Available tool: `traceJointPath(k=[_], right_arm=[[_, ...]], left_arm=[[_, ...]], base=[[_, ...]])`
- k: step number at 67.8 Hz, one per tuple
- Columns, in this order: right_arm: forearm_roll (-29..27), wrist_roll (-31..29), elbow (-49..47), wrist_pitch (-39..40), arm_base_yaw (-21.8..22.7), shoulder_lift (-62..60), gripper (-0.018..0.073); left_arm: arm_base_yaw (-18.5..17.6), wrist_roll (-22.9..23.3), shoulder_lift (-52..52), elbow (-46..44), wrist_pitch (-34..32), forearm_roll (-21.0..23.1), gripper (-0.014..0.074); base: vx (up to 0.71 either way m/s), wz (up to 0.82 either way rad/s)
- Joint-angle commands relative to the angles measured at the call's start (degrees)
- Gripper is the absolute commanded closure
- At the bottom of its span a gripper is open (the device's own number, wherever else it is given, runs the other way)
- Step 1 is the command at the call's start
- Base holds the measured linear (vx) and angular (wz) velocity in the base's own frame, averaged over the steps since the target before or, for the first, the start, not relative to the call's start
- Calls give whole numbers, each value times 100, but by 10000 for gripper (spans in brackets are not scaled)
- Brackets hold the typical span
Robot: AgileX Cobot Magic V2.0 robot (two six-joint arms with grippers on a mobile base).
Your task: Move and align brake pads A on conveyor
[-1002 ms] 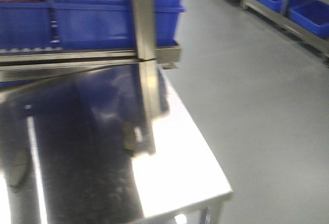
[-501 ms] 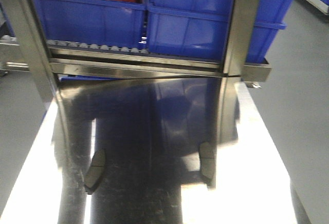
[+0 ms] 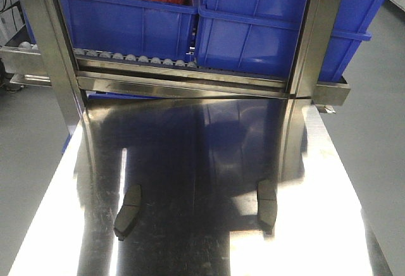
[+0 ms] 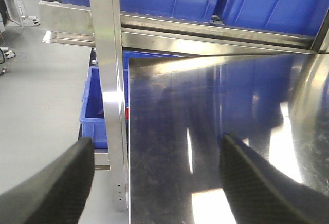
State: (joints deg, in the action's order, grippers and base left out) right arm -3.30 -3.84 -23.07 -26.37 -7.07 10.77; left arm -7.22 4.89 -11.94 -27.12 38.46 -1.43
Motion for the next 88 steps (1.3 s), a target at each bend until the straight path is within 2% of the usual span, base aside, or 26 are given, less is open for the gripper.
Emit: traceJointPath(k=[1,88], right_arm=[[42,-59,-142,412,22,62,144],[42,-59,-142,417,22,62,144]], left_arm=[[-19,26,-92,-135,-397,10,94],[-19,26,-92,-135,-404,5,94]], base=[[-3,-4],[0,-1]])
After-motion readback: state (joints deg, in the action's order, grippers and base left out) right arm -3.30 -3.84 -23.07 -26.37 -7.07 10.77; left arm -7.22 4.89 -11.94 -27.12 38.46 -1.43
